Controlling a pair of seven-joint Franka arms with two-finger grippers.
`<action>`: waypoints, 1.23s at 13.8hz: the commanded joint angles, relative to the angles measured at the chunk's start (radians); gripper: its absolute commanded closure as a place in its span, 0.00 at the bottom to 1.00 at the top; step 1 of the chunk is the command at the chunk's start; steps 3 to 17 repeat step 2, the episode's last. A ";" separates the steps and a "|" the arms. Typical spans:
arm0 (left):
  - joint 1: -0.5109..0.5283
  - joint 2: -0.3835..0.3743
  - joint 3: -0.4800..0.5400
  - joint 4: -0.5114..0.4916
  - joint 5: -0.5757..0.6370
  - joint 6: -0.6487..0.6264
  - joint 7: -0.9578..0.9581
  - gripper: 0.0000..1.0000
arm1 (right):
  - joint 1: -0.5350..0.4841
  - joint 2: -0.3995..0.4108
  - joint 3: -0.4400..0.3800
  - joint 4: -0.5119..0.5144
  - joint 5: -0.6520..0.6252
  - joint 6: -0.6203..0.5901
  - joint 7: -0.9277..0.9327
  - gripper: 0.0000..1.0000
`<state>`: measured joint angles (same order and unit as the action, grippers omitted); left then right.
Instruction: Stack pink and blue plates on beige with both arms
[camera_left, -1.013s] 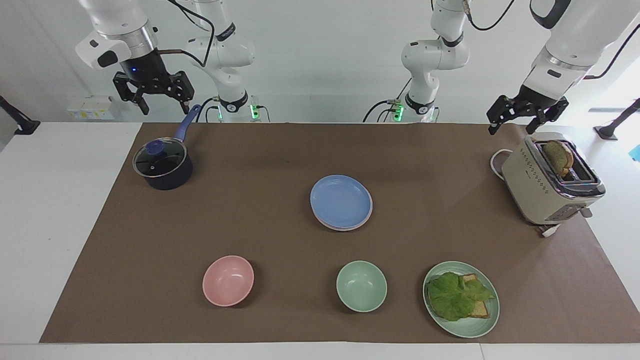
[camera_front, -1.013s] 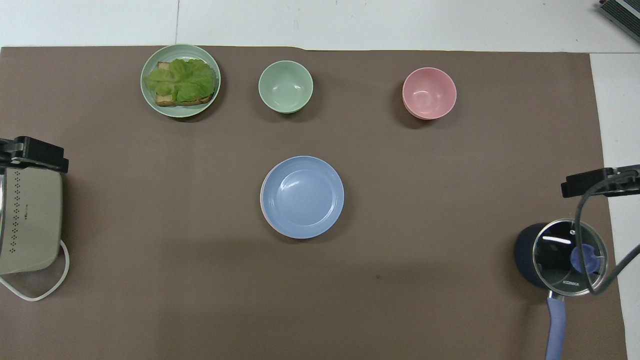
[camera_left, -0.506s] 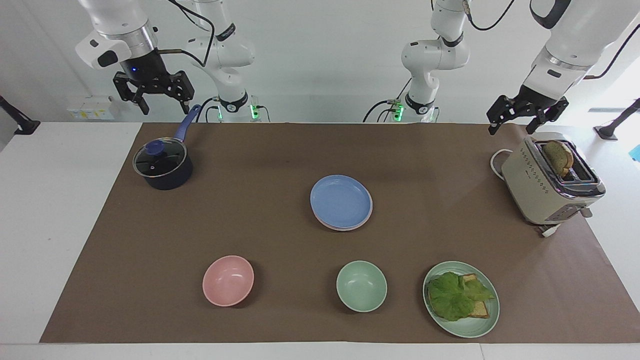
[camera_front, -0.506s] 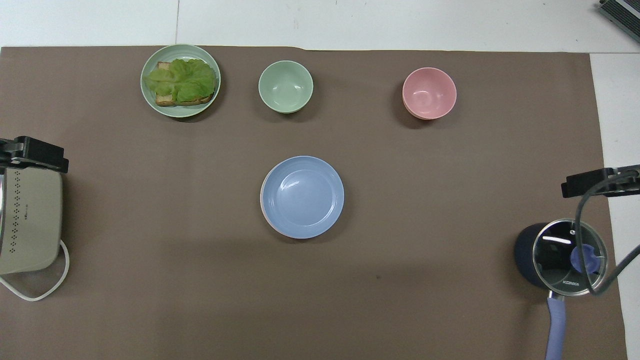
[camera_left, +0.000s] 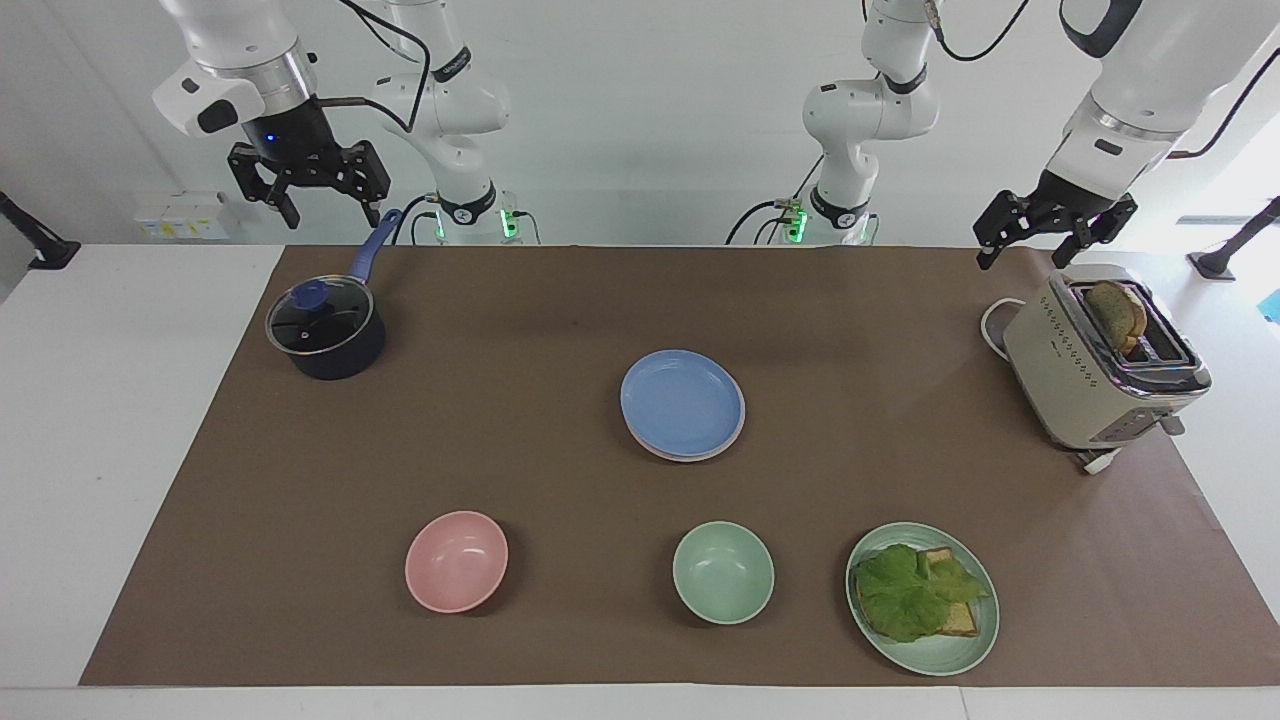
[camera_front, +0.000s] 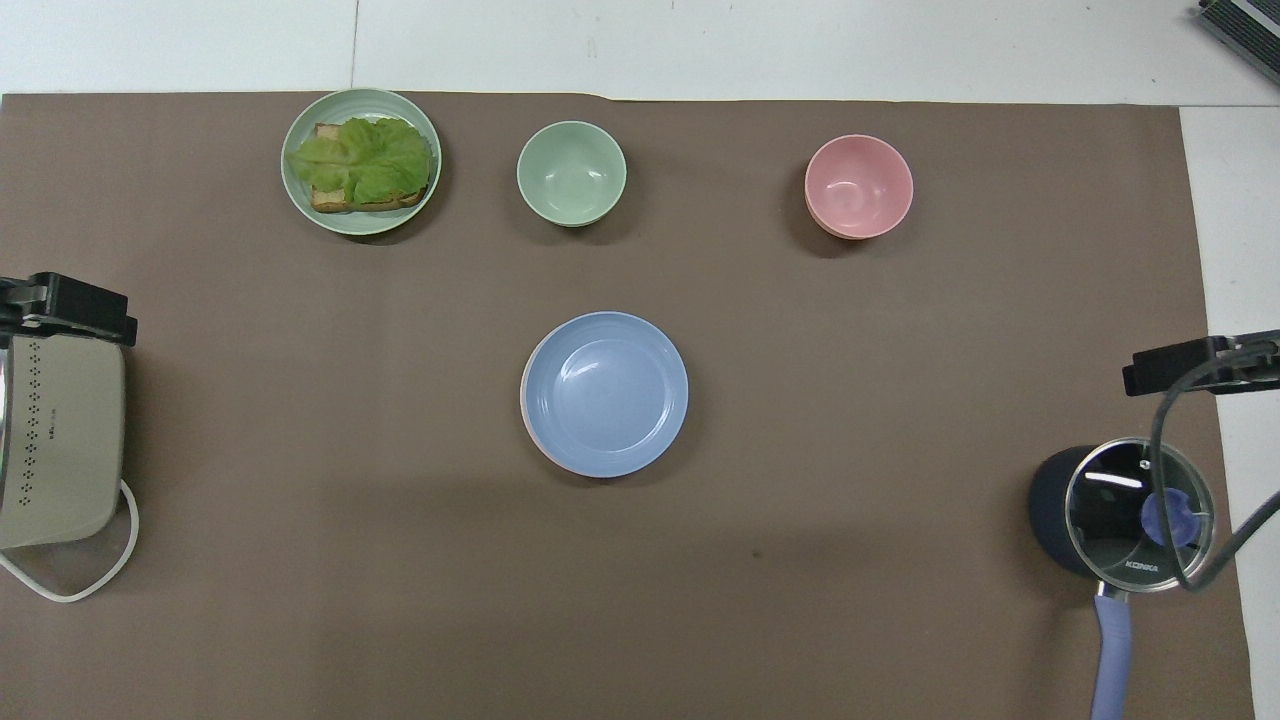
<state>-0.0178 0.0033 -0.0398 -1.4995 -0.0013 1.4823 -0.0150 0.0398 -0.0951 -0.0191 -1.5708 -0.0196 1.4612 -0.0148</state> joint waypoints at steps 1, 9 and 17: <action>-0.001 -0.011 0.001 -0.010 0.007 -0.010 0.009 0.00 | -0.004 -0.028 0.007 -0.034 0.021 0.007 0.010 0.00; -0.001 -0.011 0.001 -0.008 0.007 -0.010 0.009 0.00 | -0.004 -0.029 0.007 -0.034 0.021 0.007 0.010 0.00; -0.001 -0.011 0.001 -0.008 0.007 -0.010 0.009 0.00 | -0.004 -0.029 0.007 -0.034 0.021 0.007 0.010 0.00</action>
